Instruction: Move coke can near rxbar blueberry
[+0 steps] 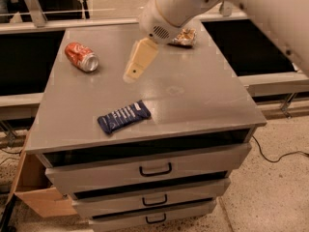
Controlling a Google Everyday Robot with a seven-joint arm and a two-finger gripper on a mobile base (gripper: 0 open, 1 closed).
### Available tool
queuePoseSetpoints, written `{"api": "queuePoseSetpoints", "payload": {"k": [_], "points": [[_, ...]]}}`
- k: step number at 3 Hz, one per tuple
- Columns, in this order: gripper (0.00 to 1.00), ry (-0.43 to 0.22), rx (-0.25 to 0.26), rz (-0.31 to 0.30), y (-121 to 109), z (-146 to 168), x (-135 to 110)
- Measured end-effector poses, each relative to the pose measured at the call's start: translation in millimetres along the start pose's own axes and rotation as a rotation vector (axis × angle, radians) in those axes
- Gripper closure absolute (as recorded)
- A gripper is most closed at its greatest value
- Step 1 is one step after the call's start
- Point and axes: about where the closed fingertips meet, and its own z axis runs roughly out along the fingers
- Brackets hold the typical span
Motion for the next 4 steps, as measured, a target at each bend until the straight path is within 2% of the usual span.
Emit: {"api": "queuePoseSetpoints", "payload": {"k": [1,2,3,4], "points": [[0.0,-0.037,0.024,0.054,-17.5,35.1,-25.7],[0.0,-0.043,0.046,0.17,-33.6,75.8,-50.3],[0.0,-0.056,0.044,0.269,-44.4,110.3,-58.0],[0.0,-0.069,0.046,0.358,-63.2,139.3,-53.2]]}}
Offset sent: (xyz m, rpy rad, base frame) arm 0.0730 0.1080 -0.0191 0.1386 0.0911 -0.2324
